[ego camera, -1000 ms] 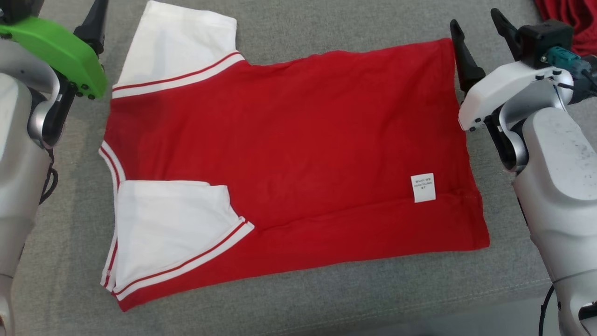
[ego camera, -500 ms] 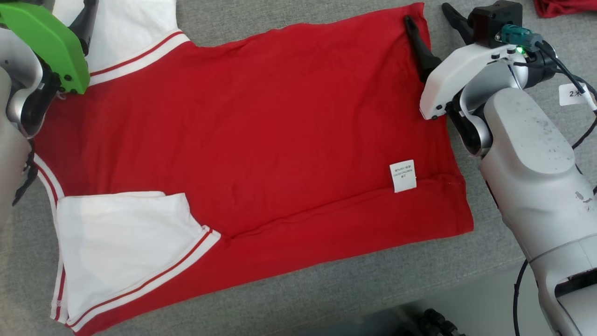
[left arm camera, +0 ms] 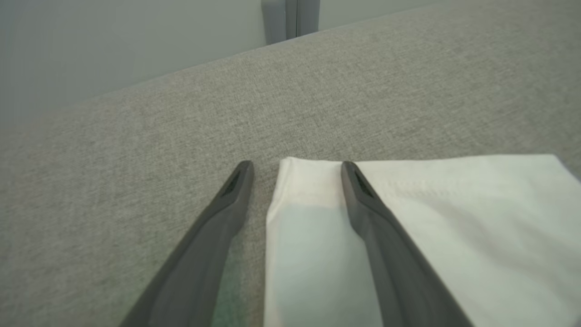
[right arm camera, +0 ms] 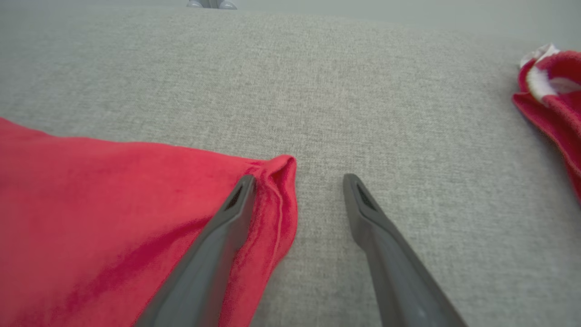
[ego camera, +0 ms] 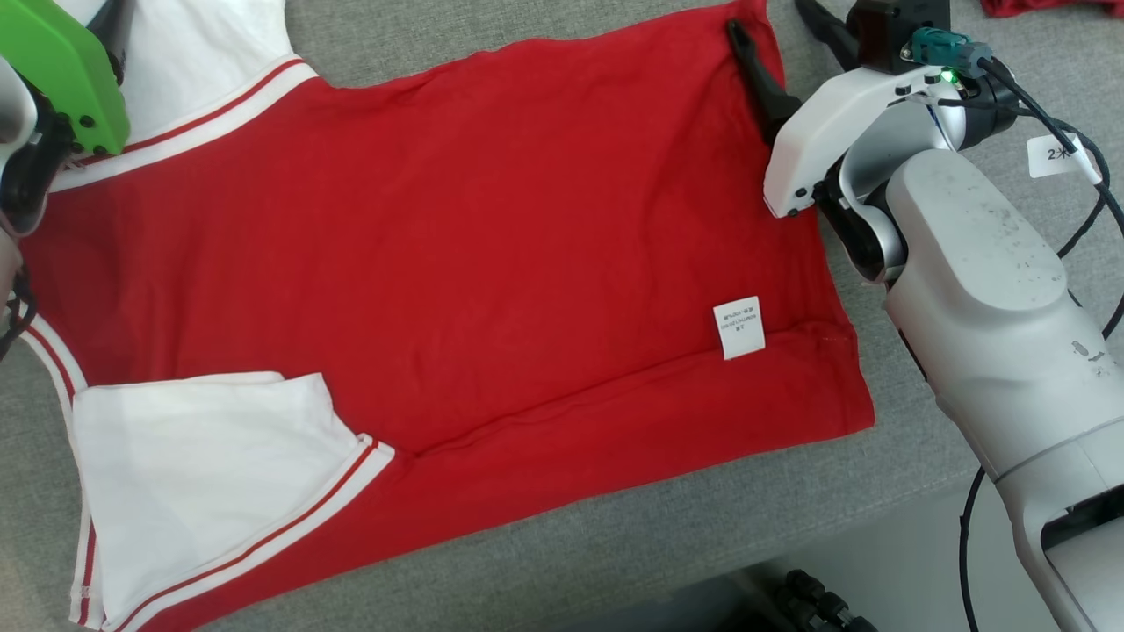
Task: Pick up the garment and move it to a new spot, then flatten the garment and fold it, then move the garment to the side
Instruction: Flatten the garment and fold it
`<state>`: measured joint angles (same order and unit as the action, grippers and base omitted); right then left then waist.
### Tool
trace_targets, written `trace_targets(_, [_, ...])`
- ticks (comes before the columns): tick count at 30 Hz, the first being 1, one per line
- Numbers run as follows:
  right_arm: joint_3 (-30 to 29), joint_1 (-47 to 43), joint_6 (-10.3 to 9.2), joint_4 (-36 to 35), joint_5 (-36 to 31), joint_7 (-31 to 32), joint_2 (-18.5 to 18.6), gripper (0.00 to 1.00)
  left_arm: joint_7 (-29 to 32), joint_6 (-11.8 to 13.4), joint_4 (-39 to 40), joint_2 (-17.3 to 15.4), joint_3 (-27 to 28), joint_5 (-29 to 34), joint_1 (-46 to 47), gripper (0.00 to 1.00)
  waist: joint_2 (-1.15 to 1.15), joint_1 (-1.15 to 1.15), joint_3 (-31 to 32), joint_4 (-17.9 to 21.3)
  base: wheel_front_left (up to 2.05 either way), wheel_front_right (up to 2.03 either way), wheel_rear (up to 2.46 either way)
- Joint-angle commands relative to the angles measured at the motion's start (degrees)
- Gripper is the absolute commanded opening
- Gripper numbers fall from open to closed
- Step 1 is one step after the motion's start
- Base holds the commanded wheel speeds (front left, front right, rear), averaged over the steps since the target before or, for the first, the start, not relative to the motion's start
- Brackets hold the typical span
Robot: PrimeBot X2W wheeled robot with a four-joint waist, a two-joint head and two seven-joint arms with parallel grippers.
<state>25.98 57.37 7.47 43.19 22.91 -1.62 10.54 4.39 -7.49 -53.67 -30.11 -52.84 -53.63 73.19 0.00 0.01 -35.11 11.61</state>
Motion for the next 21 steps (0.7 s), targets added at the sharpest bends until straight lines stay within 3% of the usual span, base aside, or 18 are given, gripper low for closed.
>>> trace_targets(1, [1.1,-0.7,0.04,0.5,0.9,1.0,0.1,0.05,1.1,0.0,-0.1,0.6,-1.5,-0.7,-1.2,0.38,0.00,-0.01,0.3,-0.4,0.00,0.00,0.00])
trace_targets(2, [1.3,-0.7,0.03,0.3,1.4,1.1,0.4,0.00,0.8,0.0,0.1,0.6,-1.7,-1.3,-1.2,0.00,0.00,-0.01,0.5,-0.6,0.00,0.00,0.00])
trace_targets(13, [1.2,0.7,-0.02,-0.8,2.6,-3.6,4.6,0.00,-7.8,0.1,1.2,1.5,-1.7,-6.7,-0.1,0.00,0.00,-0.01,4.1,-4.7,0.00,0.00,0.00])
trace_targets(21, [0.4,-3.6,-0.02,0.2,2.6,-7.2,7.2,0.00,-14.8,0.1,6.3,1.3,-3.5,-9.8,-3.6,0.00,0.00,-0.01,8.6,-9.0,0.00,0.00,0.00])
